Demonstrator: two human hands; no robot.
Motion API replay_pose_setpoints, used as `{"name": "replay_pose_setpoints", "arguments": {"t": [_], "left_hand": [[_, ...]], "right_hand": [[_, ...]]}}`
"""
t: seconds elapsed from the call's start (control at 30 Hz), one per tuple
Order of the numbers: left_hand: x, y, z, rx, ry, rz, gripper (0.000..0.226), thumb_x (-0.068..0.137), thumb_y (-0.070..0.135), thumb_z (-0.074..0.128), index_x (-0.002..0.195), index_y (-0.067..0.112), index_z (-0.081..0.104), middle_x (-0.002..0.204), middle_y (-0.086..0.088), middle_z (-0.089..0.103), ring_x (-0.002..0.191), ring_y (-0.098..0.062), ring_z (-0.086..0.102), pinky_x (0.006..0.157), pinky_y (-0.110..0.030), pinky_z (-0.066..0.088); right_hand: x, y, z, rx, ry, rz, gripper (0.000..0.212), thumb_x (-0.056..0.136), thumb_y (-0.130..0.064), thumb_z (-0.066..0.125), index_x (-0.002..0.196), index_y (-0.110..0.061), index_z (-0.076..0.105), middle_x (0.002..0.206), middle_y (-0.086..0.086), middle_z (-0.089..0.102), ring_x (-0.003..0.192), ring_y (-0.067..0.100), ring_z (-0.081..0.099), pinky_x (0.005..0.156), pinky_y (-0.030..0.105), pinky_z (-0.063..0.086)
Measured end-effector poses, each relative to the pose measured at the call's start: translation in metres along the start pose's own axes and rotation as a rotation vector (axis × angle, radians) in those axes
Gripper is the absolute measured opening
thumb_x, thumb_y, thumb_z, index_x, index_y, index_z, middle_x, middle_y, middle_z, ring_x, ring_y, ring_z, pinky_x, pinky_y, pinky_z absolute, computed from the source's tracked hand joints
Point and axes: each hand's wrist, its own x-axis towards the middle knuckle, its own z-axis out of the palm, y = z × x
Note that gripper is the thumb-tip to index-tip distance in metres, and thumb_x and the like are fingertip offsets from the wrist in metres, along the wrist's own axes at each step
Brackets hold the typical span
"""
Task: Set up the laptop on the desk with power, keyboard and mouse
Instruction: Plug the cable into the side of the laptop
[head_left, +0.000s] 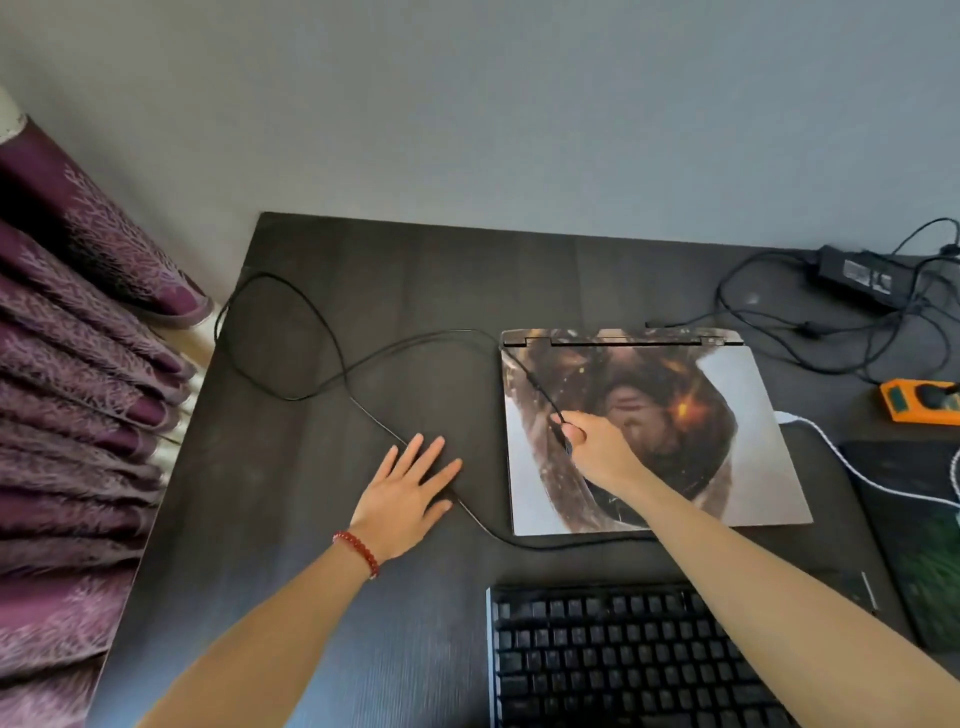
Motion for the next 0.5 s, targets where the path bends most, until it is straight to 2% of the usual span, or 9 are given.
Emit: {"name": "replay_pose_setpoints", "arguments": {"t": [0.07, 0.1, 0.2, 0.23, 0.27, 0.37, 0.43, 0.47, 0.5], "left_hand": [[-0.001, -0.005, -0.005, -0.075, 0.005, -0.032, 0.051, 0.096, 0.038, 0.031, 0.145, 0.03, 0.017, 0.157, 0.002, 0.005, 0.145, -0.021, 0.0, 0.116, -0.04, -0.005], [0.0, -0.004, -0.012, -0.154, 0.052, -0.038, 0.05, 0.094, 0.031, 0.037, 0.143, 0.026, 0.026, 0.156, 0.0, 0.013, 0.144, -0.021, 0.009, 0.116, -0.04, -0.005], [0.009, 0.006, -0.032, -0.293, 0.39, -0.032, 0.046, 0.08, 0.009, 0.06, 0.126, 0.008, 0.054, 0.137, -0.017, 0.048, 0.127, -0.032, 0.046, 0.112, -0.05, 0.015], [0.014, 0.008, -0.038, -0.265, 0.489, -0.02, 0.047, 0.078, 0.008, 0.061, 0.124, 0.006, 0.055, 0.133, -0.019, 0.051, 0.124, -0.034, 0.048, 0.108, -0.054, 0.022], [0.02, 0.011, -0.043, -0.217, 0.525, 0.002, 0.048, 0.079, 0.011, 0.061, 0.126, 0.006, 0.053, 0.134, -0.018, 0.051, 0.126, -0.035, 0.046, 0.106, -0.056, 0.024], [0.035, 0.021, -0.051, -0.137, 0.387, 0.089, 0.049, 0.088, 0.023, 0.056, 0.134, 0.012, 0.045, 0.135, -0.007, 0.054, 0.135, -0.033, 0.035, 0.106, -0.064, 0.016], [0.044, 0.025, -0.05, -0.212, 0.323, 0.088, 0.043, 0.091, 0.026, 0.051, 0.133, 0.016, 0.047, 0.123, -0.004, 0.062, 0.132, -0.028, 0.041, 0.107, -0.066, 0.01], [0.048, 0.024, -0.049, -0.238, 0.358, 0.089, 0.038, 0.09, 0.025, 0.054, 0.127, 0.018, 0.054, 0.109, -0.006, 0.067, 0.12, -0.027, 0.053, 0.106, -0.065, 0.015], [0.052, 0.023, -0.048, -0.258, 0.424, 0.084, 0.031, 0.086, 0.022, 0.059, 0.117, 0.019, 0.062, 0.09, -0.007, 0.068, 0.099, -0.027, 0.064, 0.103, -0.063, 0.027]], "right_hand": [[0.0, -0.003, 0.008, -0.018, -0.059, -0.036, 0.039, 0.095, -0.003, 0.033, 0.13, -0.01, 0.05, 0.126, 0.015, 0.057, 0.115, 0.034, 0.051, 0.096, 0.042, 0.04], [0.001, -0.006, 0.011, -0.033, -0.095, -0.058, 0.042, 0.095, -0.001, 0.032, 0.132, -0.014, 0.048, 0.121, 0.013, 0.058, 0.112, 0.032, 0.051, 0.094, 0.038, 0.04], [0.004, -0.014, 0.02, -0.014, -0.208, -0.161, 0.04, 0.097, -0.003, 0.033, 0.132, -0.013, 0.049, 0.089, -0.004, 0.051, 0.084, 0.01, 0.047, 0.077, 0.013, 0.035], [0.005, -0.018, 0.023, 0.024, -0.224, -0.171, 0.038, 0.097, -0.003, 0.035, 0.13, -0.01, 0.05, 0.081, -0.011, 0.047, 0.075, 0.003, 0.044, 0.07, 0.007, 0.033], [0.007, -0.022, 0.027, 0.073, -0.227, -0.169, 0.036, 0.096, -0.005, 0.039, 0.13, -0.009, 0.05, 0.077, -0.012, 0.046, 0.072, 0.002, 0.043, 0.067, 0.007, 0.033], [0.014, -0.031, 0.035, 0.237, -0.157, -0.124, 0.034, 0.091, -0.01, 0.052, 0.124, -0.009, 0.045, 0.083, 0.0, 0.058, 0.081, 0.012, 0.053, 0.079, 0.022, 0.038], [0.019, -0.033, 0.036, 0.372, -0.096, -0.099, 0.033, 0.088, -0.009, 0.058, 0.118, -0.008, 0.044, 0.081, 0.001, 0.061, 0.077, 0.008, 0.057, 0.078, 0.021, 0.044], [0.022, -0.034, 0.036, 0.42, -0.072, -0.088, 0.032, 0.087, -0.008, 0.059, 0.115, -0.007, 0.045, 0.079, 0.0, 0.062, 0.072, 0.003, 0.057, 0.075, 0.015, 0.044], [0.024, -0.033, 0.037, 0.434, -0.047, -0.081, 0.028, 0.087, -0.008, 0.059, 0.112, -0.007, 0.046, 0.079, 0.0, 0.062, 0.071, 0.0, 0.058, 0.072, 0.01, 0.044]]}}
